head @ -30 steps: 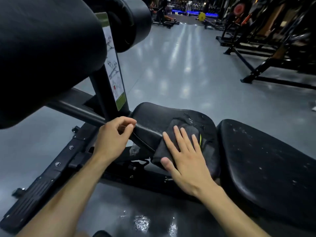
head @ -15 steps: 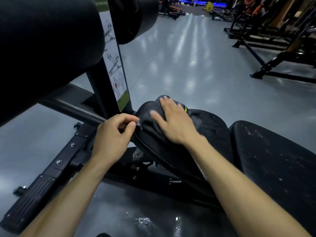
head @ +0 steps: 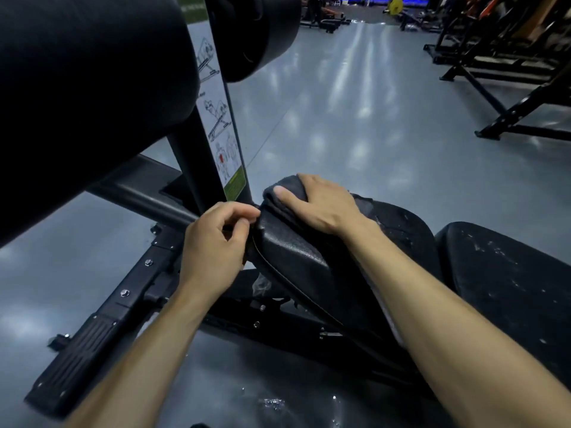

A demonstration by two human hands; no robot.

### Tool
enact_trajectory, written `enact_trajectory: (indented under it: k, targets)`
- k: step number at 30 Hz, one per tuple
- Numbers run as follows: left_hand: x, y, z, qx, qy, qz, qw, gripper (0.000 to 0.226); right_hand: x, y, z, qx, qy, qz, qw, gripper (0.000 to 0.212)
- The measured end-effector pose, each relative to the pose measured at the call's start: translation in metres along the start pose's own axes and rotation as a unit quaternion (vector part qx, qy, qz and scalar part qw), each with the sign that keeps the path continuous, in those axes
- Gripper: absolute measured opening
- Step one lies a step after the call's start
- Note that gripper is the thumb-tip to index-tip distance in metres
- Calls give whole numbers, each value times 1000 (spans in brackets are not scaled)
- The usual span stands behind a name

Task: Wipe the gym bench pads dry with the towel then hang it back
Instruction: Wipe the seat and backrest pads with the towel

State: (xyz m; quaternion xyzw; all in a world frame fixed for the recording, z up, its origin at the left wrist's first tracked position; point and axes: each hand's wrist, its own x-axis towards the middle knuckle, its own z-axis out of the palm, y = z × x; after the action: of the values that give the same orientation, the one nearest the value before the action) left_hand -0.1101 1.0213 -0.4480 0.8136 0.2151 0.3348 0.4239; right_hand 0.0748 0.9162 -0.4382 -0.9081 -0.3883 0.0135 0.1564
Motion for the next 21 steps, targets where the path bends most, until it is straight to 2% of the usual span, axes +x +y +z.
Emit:
enact_trajectory:
  k: [3,5,9,11,14,16,17,19,21]
  targets:
    - [3,-2,-4,8,38,13,999,27,-6,-18,4,-18,1,-60,998,119]
    - [6,-2,-1,11,50,23,998,28,-32,-15,10,-3,9,-105,994,117]
    - [6,3,9,8,33,30,999,31,-49,7,12,42,30,-132,990,100]
    - [3,4,11,13,18,40,999,31,-26,24,8,59,30,-88,994,86]
    - [-3,8,8,19,7,56,998,31,4,35,-1,54,11,48,997,55]
    - [-2,8,7,27,7,64,998,31,-3,35,3,58,35,37,997,41]
    - [-1,6,7,29,6,67,997,32,-20,35,4,78,45,1,996,42]
    - [3,2,10,23,5,79,997,33,-69,35,1,106,43,-88,989,67]
    - [6,0,15,19,4,95,995,32,-116,41,1,102,27,-133,985,77]
